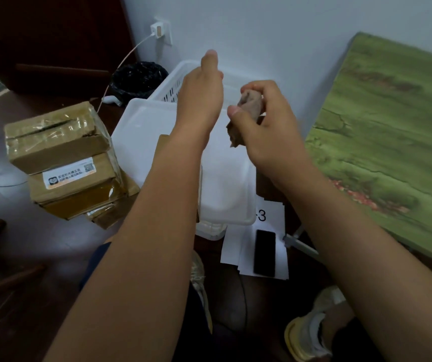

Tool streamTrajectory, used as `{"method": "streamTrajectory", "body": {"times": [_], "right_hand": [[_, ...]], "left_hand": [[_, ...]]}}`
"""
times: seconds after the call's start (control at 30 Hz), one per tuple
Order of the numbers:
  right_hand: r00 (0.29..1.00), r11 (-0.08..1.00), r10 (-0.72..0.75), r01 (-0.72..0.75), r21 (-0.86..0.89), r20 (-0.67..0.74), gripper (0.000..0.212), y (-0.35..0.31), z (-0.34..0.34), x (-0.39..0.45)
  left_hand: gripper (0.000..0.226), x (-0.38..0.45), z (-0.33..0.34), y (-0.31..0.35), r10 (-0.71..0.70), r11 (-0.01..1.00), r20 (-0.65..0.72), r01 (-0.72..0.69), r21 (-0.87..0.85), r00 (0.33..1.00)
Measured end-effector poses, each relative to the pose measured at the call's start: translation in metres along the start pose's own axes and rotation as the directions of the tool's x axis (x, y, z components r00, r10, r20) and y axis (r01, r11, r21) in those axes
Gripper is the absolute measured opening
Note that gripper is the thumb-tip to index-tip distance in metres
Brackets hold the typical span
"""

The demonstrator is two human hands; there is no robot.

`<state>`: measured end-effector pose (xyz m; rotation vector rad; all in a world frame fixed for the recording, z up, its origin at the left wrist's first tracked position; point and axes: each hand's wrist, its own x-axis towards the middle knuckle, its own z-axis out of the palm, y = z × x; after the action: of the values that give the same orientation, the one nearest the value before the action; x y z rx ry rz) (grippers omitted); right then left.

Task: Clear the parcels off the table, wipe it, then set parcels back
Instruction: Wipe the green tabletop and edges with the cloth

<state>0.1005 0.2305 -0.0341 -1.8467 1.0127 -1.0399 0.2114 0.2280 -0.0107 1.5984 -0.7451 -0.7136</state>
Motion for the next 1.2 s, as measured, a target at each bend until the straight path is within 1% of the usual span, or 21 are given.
{"method": "streamTrajectory", "body": {"times": [0.07, 0.13, 0.23, 0.3, 0.37, 0.53, 0.57, 0.67, 0.73, 0.8, 0.83, 0.87, 0.9, 0.97, 1.0, 1.03, 1.1, 1.17, 1.2], "right_hand": [[0.997, 0.999, -0.035, 0.034, -0.009, -0.075, 0.023, -0.004, -0.021, 0.000], [0.989, 0.999, -0.024, 0.019, -0.034, -0.146, 0.024, -0.001, -0.046, -0.001], [0.975, 0.995, 0.048, -0.065, -0.074, -0.215, 0.031, 0.011, -0.082, -0.008], [0.969, 0.992, 0.106, -0.117, -0.036, -0.221, 0.025, 0.021, -0.103, -0.016], [0.959, 0.989, 0.149, -0.148, 0.023, -0.240, 0.016, 0.029, -0.122, -0.023], [0.926, 0.973, 0.227, -0.205, 0.103, -0.303, 0.008, 0.033, -0.158, -0.036], [0.923, 0.972, 0.233, -0.214, 0.096, -0.306, 0.008, 0.032, -0.164, -0.039], [0.915, 0.973, 0.229, -0.227, 0.045, -0.333, 0.018, 0.038, -0.184, -0.045], [0.908, 0.972, 0.231, -0.233, 0.038, -0.351, 0.017, 0.042, -0.197, -0.049], [0.906, 0.965, 0.262, -0.252, 0.071, -0.333, 0.014, 0.043, -0.208, -0.050], [0.905, 0.955, 0.295, -0.270, 0.122, -0.306, 0.012, 0.043, -0.213, -0.051], [0.909, 0.942, 0.326, -0.289, 0.171, -0.261, 0.012, 0.044, -0.218, -0.052], [0.913, 0.932, 0.348, -0.312, 0.187, -0.214, 0.020, 0.045, -0.223, -0.052], [0.918, 0.931, 0.365, -0.353, 0.096, -0.156, 0.051, 0.051, -0.231, -0.052], [0.925, 0.937, 0.349, -0.348, 0.028, -0.150, 0.054, 0.054, -0.233, -0.053], [0.933, 0.942, 0.328, -0.334, -0.019, -0.150, 0.050, 0.057, -0.235, -0.052], [0.940, 0.947, 0.300, -0.314, -0.069, -0.164, 0.036, 0.061, -0.238, -0.049], [0.943, 0.952, 0.275, -0.295, -0.087, -0.187, 0.018, 0.063, -0.240, -0.045], [0.943, 0.953, 0.267, -0.289, -0.090, -0.200, 0.017, 0.063, -0.241, -0.042]], "left_hand": [[0.033, -0.004, 0.006, 0.005, 0.033, 0.998, 0.045, -0.030, -0.054, 0.998], [0.024, -0.011, 0.017, 0.009, 0.071, 0.996, 0.140, -0.063, -0.059, 0.988], [0.011, -0.027, 0.042, 0.013, 0.136, 0.991, 0.294, -0.132, -0.032, 0.946], [0.009, -0.038, 0.062, 0.013, 0.178, 0.981, 0.377, -0.194, 0.005, 0.909], [0.015, -0.050, 0.082, 0.012, 0.206, 0.966, 0.458, -0.253, 0.044, 0.865], [0.030, -0.075, 0.117, 0.012, 0.216, 0.925, 0.587, -0.356, 0.132, 0.780], [0.034, -0.080, 0.122, 0.013, 0.214, 0.919, 0.613, -0.369, 0.137, 0.760], [0.049, -0.090, 0.138, 0.014, 0.202, 0.917, 0.693, -0.383, 0.115, 0.692], [0.059, -0.096, 0.150, 0.014, 0.186, 0.914, 0.744, -0.391, 0.108, 0.641], [0.063, -0.098, 0.162, 0.011, 0.188, 0.895, 0.777, -0.431, 0.116, 0.600], [0.062, -0.099, 0.169, 0.010, 0.190, 0.892, 0.781, -0.437, 0.117, 0.595], [0.060, -0.100, 0.175, 0.008, 0.191, 0.894, 0.773, -0.432, 0.118, 0.605], [0.057, -0.100, 0.180, 0.007, 0.197, 0.899, 0.751, -0.421, 0.117, 0.630], [0.049, -0.100, 0.189, 0.005, 0.206, 0.921, 0.677, -0.375, 0.111, 0.706], [0.044, -0.098, 0.192, 0.003, 0.204, 0.929, 0.639, -0.353, 0.112, 0.742], [0.039, -0.097, 0.193, 0.003, 0.197, 0.932, 0.612, -0.339, 0.125, 0.766], [0.027, -0.092, 0.194, 0.003, 0.167, 0.943, 0.586, -0.302, 0.140, 0.793], [0.020, -0.090, 0.192, 0.006, 0.141, 0.958, 0.591, -0.259, 0.120, 0.795], [0.021, -0.089, 0.191, 0.007, 0.133, 0.961, 0.607, -0.252, 0.114, 0.783]]}}
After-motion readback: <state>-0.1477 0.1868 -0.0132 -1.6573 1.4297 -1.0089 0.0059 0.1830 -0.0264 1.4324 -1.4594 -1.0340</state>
